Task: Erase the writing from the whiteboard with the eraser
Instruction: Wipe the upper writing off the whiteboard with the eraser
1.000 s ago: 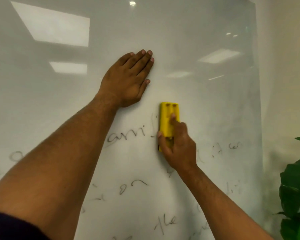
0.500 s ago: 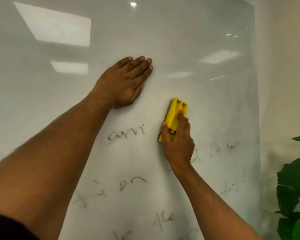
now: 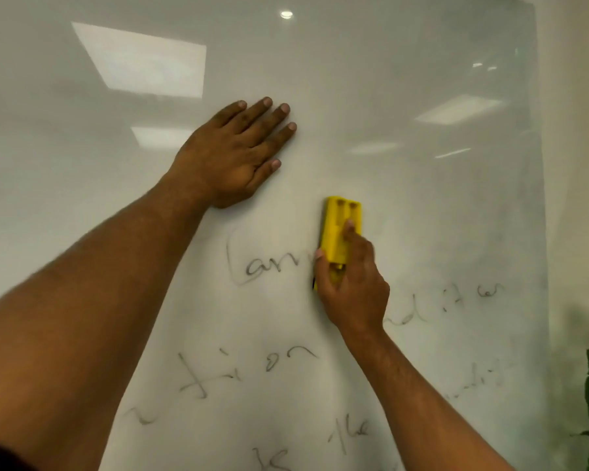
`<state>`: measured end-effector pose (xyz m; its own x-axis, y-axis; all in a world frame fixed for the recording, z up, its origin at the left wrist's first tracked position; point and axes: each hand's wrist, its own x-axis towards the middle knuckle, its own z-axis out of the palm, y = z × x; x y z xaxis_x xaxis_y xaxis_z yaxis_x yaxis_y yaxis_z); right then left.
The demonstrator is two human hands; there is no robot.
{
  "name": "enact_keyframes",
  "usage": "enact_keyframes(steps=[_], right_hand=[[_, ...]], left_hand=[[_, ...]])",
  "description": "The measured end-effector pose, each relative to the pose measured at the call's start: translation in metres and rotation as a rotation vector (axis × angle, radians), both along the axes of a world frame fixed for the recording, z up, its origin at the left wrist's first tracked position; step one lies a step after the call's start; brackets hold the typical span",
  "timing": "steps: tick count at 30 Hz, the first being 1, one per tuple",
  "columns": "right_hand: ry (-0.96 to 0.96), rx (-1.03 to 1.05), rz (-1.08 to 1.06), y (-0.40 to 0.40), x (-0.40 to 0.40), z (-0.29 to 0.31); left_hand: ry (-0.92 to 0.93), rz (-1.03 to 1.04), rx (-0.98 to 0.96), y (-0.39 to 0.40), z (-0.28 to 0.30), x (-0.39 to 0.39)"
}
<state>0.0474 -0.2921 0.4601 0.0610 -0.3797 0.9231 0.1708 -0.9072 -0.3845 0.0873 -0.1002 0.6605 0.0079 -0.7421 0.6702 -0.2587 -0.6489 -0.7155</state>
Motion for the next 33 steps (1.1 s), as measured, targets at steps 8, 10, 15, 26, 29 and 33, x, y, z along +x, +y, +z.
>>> enact_keyframes(steps=[8, 10, 15, 26, 29, 33], right_hand=[[-0.042, -0.081, -0.084, 0.023, 0.001, 0.005], [-0.039, -0.026, -0.019, 0.037, 0.001, 0.004], [0.009, -0.702, -0.165, 0.032, -0.001, -0.001], [0.016, -0.245, -0.054, 0.063, -0.005, 0.022], [0.004, -0.380, -0.026, 0.090, 0.002, 0.009], [0.000, -0.508, -0.150, 0.073, -0.001, 0.015]], left_hand=[[-0.002, -0.034, -0.037, 0.029, -0.007, -0.004], [0.004, -0.019, -0.044, 0.031, -0.008, -0.005], [0.010, -0.025, -0.019, 0.036, -0.005, -0.004], [-0.040, -0.041, -0.117, 0.082, -0.011, -0.001], [-0.066, -0.049, -0.052, 0.100, -0.007, -0.004], [-0.056, -0.053, -0.098, 0.127, -0.012, -0.003]])
